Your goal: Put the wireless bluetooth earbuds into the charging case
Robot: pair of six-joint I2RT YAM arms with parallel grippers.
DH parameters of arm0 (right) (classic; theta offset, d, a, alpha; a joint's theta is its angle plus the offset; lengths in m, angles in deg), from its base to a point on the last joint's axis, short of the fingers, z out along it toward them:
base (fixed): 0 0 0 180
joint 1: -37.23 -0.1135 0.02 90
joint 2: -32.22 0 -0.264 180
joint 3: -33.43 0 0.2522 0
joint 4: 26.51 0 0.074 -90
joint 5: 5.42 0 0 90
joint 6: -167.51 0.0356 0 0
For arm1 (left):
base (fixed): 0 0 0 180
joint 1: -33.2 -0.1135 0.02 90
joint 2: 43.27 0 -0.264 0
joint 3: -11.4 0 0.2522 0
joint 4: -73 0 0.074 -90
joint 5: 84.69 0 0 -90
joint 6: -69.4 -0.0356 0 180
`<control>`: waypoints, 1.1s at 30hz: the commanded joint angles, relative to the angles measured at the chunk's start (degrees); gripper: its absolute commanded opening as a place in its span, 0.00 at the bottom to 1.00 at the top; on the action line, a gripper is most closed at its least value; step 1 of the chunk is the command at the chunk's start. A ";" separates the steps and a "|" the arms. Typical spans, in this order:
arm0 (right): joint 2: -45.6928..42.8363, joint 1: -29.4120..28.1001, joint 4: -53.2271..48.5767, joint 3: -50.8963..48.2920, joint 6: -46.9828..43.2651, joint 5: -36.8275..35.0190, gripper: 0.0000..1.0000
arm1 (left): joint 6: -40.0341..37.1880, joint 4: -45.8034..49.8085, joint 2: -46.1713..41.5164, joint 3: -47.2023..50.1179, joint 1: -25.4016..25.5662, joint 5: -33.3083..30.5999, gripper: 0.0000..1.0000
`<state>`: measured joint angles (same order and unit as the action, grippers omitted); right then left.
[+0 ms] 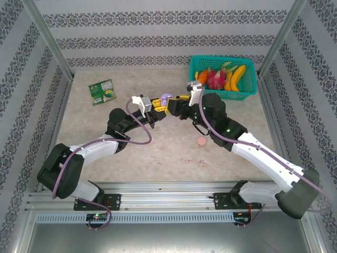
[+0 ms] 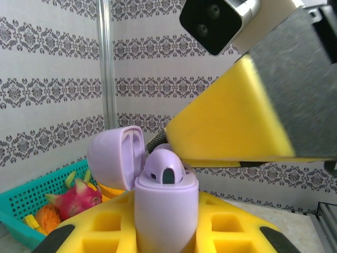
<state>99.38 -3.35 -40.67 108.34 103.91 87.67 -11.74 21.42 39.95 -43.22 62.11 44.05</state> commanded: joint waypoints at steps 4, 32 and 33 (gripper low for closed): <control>-4.34 2.10 -0.42 3.78 3.80 -0.07 0.65 | -0.43 -3.65 0.28 0.99 0.93 -0.40 0.00; 28.00 8.48 -34.34 34.55 2.65 18.96 0.36 | 0.08 -0.75 -0.07 2.55 0.95 -0.22 0.00; 26.59 8.25 -33.76 32.84 2.64 18.37 0.36 | 0.10 -0.75 0.06 2.53 0.97 -0.39 0.00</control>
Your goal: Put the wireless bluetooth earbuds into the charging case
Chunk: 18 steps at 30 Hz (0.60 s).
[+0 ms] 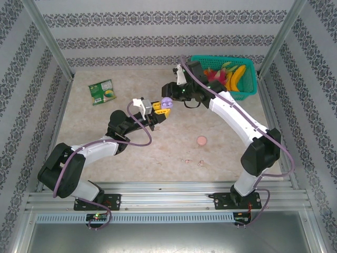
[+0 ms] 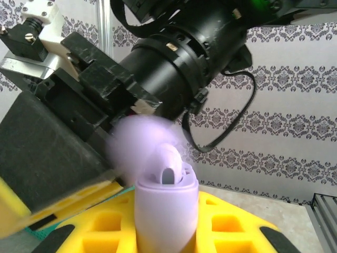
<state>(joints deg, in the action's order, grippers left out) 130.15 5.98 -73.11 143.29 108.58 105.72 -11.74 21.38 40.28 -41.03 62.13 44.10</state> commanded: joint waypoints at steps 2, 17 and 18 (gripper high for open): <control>-6.85 -1.19 -0.63 -5.11 -1.76 -0.59 0.35 | 0.18 -0.53 -0.09 0.22 0.93 -0.63 0.00; -19.77 5.39 4.69 -26.85 6.16 -16.03 0.53 | 9.14 14.80 5.60 -3.49 0.89 -9.99 0.00; -20.54 5.44 5.15 -28.69 6.60 -16.56 0.53 | 10.51 17.55 6.35 -4.30 0.87 -11.18 0.00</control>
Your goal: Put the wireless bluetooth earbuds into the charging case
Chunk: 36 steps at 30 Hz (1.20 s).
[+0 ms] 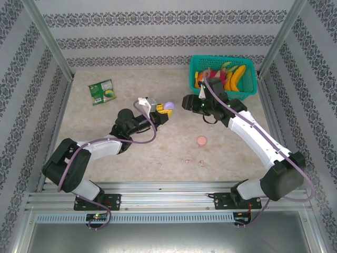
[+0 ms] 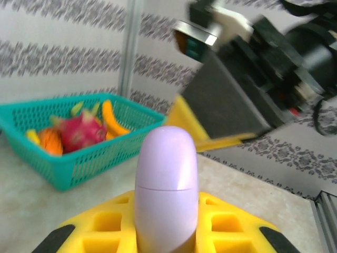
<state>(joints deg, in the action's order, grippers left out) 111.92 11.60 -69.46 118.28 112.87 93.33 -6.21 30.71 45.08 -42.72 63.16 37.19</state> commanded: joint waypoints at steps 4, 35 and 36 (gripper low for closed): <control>-4.44 -0.08 2.41 -9.63 3.47 -5.47 0.53 | 11.15 27.43 5.82 -10.48 -0.85 -8.72 0.00; -0.11 0.23 0.90 -19.46 9.40 -16.72 0.66 | 27.20 64.78 38.20 -45.57 -11.45 -3.93 0.31; 0.16 0.20 0.65 -19.37 10.00 -16.79 0.66 | 27.05 65.13 38.26 -45.79 -11.72 -3.70 0.33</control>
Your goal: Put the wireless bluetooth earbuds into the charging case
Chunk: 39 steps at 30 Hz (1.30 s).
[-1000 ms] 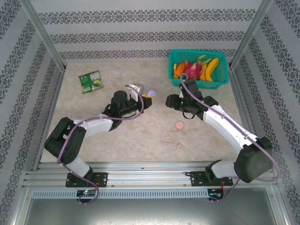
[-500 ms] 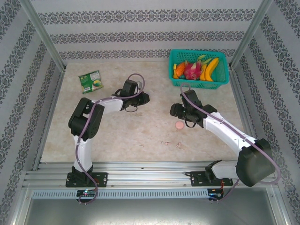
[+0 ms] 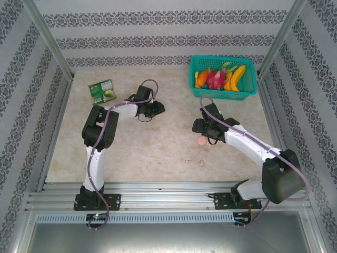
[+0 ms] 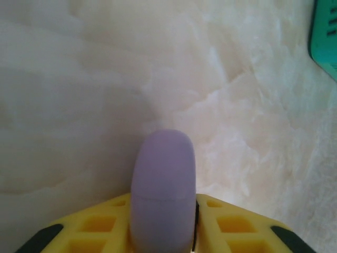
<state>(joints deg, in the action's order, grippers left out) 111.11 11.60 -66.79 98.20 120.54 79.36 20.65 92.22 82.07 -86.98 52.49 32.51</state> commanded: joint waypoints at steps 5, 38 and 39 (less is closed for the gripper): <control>2.34 0.17 -3.56 1.32 5.87 -4.02 0.71 | -0.75 4.54 -0.44 -0.84 -2.08 0.92 0.46; 19.73 -3.75 -13.11 9.75 22.16 -7.56 0.82 | 2.79 -4.30 -38.91 28.62 -6.09 -13.99 1.00; 19.95 -3.83 -13.33 9.72 22.70 -7.45 0.83 | 3.31 -4.81 -39.32 29.39 -6.07 -14.10 1.00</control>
<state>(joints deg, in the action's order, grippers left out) 130.20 8.45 -77.53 106.72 140.71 72.85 21.48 90.75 44.95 -58.93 46.68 19.68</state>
